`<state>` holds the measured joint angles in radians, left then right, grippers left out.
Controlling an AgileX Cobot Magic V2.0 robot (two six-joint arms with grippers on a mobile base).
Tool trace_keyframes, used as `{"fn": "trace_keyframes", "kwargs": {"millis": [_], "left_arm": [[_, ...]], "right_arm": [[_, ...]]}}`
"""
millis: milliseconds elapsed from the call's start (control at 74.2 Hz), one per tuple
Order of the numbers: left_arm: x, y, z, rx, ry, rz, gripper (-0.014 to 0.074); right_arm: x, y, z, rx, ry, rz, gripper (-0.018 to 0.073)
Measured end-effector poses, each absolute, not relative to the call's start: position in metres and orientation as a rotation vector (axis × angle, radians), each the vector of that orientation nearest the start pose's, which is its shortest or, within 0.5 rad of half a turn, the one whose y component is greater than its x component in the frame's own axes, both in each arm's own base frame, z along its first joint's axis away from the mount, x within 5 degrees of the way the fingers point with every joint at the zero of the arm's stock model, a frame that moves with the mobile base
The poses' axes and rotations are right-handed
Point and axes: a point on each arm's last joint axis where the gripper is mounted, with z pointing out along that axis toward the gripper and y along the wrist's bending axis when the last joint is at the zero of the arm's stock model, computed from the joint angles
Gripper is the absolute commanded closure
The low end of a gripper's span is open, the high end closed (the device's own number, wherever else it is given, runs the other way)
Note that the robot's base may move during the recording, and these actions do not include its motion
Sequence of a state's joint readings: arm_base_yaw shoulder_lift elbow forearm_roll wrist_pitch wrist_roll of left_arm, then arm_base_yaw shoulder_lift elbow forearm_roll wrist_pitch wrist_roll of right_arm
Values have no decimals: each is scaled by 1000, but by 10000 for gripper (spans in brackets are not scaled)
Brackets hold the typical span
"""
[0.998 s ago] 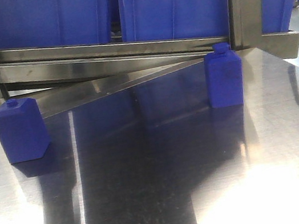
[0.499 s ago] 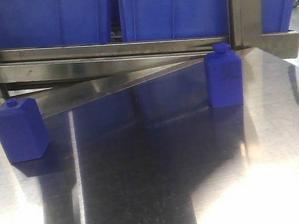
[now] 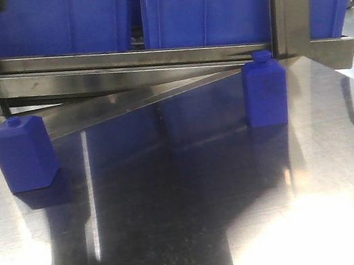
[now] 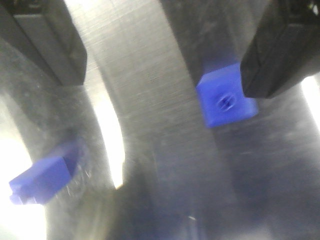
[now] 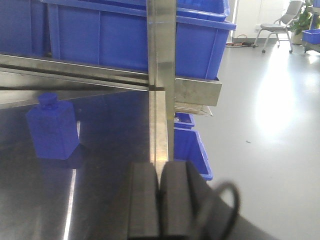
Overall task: Pick and sort blue part to right shelf
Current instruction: 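Lower the left gripper onto the nearer blue part and close it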
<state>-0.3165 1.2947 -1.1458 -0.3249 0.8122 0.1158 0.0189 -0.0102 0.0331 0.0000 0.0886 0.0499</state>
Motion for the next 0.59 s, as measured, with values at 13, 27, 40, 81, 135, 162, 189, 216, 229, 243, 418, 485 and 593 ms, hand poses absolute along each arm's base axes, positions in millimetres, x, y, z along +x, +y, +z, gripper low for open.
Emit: {"fn": "trace_keyframes", "kwargs": {"millis": [13,27,40,81,135,162,189,216,229,243,418,485,593], "left_arm": [[254,-106,344,364,2429,-474,-96],[257,-108,343,377,2445,-472,-96],[260,-109,344,377,2445,-471,-96],[270,-114,338,385,2499,-461,-96],[284,-117,332,361,2572,-433,-96],[290,-118,330,330,2605,-414,-96],[298,-118,325,300,2650,-379,-96],[303,-118,320,282,2682,-355,-96],[306,-117,319,273,2696,-330,-96],[307,-117,317,262,2716,-315,-96],[326,-117,299,186,2824,-203,-96],[329,-118,293,182,2840,-193,-96],[334,-119,283,175,2870,-185,-96]], "right_arm": [[57,1,194,25,1595,53,503],[57,1,194,25,1595,53,503],[57,1,194,25,1595,53,503],[57,1,194,25,1595,53,503],[57,1,194,25,1595,53,503],[57,1,194,25,1595,53,503],[57,1,194,25,1595,53,503],[57,1,194,25,1595,53,503],[57,1,194,25,1595,53,503],[57,1,194,25,1595,53,503],[57,1,194,25,1595,53,503],[57,1,194,25,1595,53,503],[57,1,194,25,1595,53,503]]}}
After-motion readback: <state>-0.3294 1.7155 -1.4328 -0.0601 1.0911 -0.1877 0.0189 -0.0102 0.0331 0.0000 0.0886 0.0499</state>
